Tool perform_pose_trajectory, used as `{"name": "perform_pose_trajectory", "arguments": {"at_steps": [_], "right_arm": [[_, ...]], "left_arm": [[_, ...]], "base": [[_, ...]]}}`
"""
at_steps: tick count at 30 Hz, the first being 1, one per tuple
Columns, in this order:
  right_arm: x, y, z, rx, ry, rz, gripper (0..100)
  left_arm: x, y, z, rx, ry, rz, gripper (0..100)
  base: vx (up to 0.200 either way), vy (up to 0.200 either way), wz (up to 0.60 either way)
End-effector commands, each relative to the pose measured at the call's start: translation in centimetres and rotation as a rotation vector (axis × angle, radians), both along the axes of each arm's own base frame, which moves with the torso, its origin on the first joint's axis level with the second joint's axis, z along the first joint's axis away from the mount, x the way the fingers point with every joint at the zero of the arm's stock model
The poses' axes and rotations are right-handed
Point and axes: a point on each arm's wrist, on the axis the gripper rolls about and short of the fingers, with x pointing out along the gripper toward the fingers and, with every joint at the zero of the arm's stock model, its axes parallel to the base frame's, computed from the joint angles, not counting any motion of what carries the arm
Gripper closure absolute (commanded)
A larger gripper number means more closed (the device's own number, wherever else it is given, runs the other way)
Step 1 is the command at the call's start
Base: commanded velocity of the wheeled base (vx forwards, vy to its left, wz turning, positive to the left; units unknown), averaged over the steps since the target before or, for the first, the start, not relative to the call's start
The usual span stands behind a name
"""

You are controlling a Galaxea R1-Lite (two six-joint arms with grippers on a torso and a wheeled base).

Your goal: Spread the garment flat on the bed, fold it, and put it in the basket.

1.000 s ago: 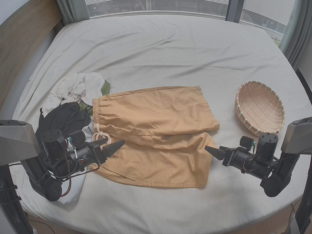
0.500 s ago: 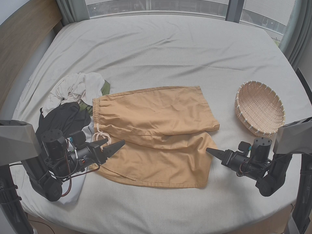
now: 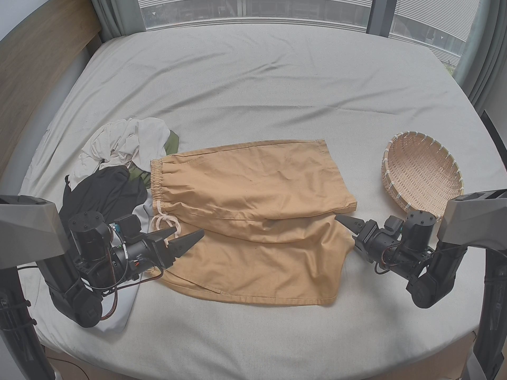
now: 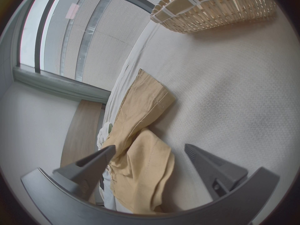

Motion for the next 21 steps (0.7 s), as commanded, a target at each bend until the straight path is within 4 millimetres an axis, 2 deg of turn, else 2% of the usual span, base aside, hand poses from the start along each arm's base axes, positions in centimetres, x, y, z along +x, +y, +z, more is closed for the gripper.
{"name": "perform_pose_trajectory", "arguments": {"at_steps": [1, 7, 12, 13, 14, 21], "right_arm": [[-0.4, 0.0, 1.0, 0.025, -0.002, 0.000, 100], [-0.8, -0.3, 0.9, 0.029, 0.016, -0.008, 100], [-0.7, -0.7, 2.1, 0.032, -0.032, -0.023, 100], [-0.7, -1.3, 3.3, 0.004, -0.089, -0.035, 100], [-0.7, -1.4, 3.6, -0.014, -0.108, -0.036, 100], [-0.4, -2.3, 3.2, -0.146, -0.164, -0.041, 100]], "left_arm": [[0.0, 0.0, 0.0, 0.002, 0.001, 0.001, 0], [0.0, 0.1, 0.0, 0.001, -0.002, 0.003, 0], [0.0, 0.1, 0.0, 0.001, -0.002, 0.003, 0], [-0.1, 0.1, 0.0, 0.002, 0.002, 0.003, 0], [-0.1, 0.1, 0.0, 0.002, 0.001, 0.003, 0], [-0.1, 0.0, -0.1, 0.002, 0.002, 0.001, 0]], "base": [[0.000, 0.000, 0.00], [0.000, 0.000, 0.00], [0.000, 0.000, 0.00], [0.000, 0.000, 0.00], [0.000, 0.000, 0.00], [0.000, 0.000, 0.00]]}}
